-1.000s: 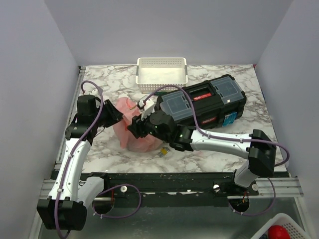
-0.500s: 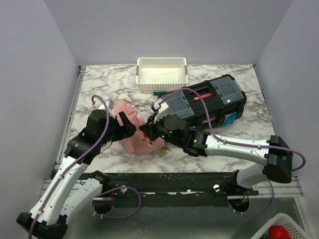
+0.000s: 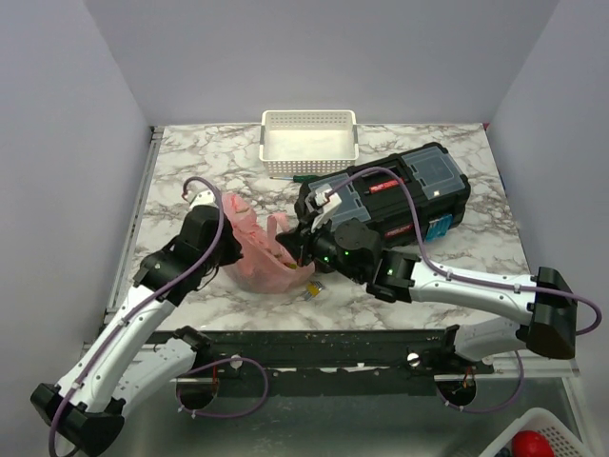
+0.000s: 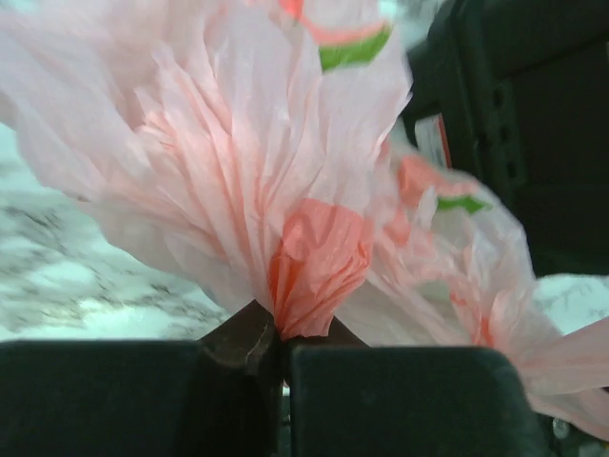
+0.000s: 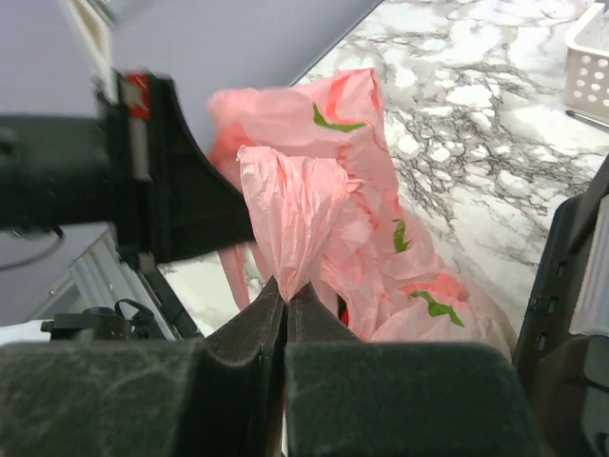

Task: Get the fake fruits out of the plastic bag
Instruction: Adjust the plastic bag at the center of the board.

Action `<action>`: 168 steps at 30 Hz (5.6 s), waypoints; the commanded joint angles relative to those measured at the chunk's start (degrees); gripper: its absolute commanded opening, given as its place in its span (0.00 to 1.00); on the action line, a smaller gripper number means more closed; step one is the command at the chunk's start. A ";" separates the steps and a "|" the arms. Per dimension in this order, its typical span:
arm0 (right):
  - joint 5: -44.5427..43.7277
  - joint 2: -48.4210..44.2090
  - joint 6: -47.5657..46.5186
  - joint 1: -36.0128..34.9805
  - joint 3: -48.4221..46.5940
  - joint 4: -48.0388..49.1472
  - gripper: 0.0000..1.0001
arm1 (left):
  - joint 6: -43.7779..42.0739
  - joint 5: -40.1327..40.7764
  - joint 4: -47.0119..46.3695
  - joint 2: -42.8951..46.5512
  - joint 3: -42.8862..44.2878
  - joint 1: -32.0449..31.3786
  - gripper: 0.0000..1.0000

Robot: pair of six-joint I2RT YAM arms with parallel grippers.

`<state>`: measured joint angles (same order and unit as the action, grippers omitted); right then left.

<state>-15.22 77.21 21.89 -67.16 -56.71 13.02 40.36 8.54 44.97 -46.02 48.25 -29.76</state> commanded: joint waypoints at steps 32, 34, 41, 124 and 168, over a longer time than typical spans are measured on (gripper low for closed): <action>-1.20 13.92 2.38 16.63 -26.40 -28.53 0.78 | 1.04 -26.25 9.69 10.80 2.68 13.24 0.00; -0.47 7.79 5.92 15.42 -20.52 -28.70 0.81 | 0.55 -27.18 10.14 10.67 3.65 13.24 0.00; -1.47 -7.64 12.76 10.04 -11.40 -32.70 0.91 | -2.60 -27.39 12.66 10.06 8.96 13.33 0.00; -6.21 26.45 -4.28 19.17 -56.55 -42.65 0.99 | -0.08 -48.19 -1.96 14.55 -4.92 13.41 0.00; -5.41 6.59 47.66 4.92 -2.74 -10.15 0.66 | -2.44 -45.41 0.10 16.04 -4.91 13.41 0.00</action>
<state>-16.45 83.29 68.12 -61.82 -61.08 0.51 39.64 -37.15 43.70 -31.40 41.52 -16.56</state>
